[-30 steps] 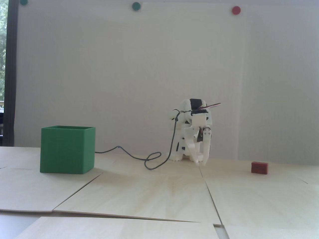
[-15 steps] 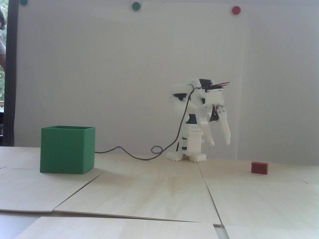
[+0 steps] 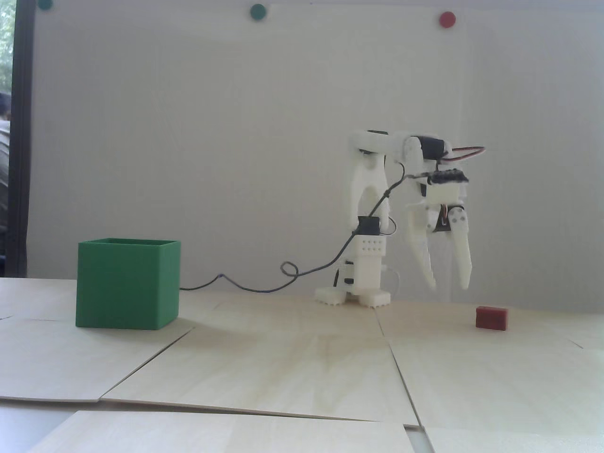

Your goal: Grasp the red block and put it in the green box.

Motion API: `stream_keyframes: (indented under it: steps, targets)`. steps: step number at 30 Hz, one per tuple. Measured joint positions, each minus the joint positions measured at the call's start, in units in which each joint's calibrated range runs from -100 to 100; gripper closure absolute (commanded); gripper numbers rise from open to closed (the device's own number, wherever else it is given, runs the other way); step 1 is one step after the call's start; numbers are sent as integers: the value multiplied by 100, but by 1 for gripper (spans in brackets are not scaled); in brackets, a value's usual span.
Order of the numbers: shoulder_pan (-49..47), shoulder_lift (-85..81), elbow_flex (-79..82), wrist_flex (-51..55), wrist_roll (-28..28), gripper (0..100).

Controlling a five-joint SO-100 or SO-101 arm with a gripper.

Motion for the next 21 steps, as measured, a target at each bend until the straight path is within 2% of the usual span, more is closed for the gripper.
stream_keyframes:
  steps: [6,13,21]
  targets:
    - [214,847,-474,0,72,84]
    - [138,847,-483,757,945,84]
    - [168,847,-573,524,832,84]
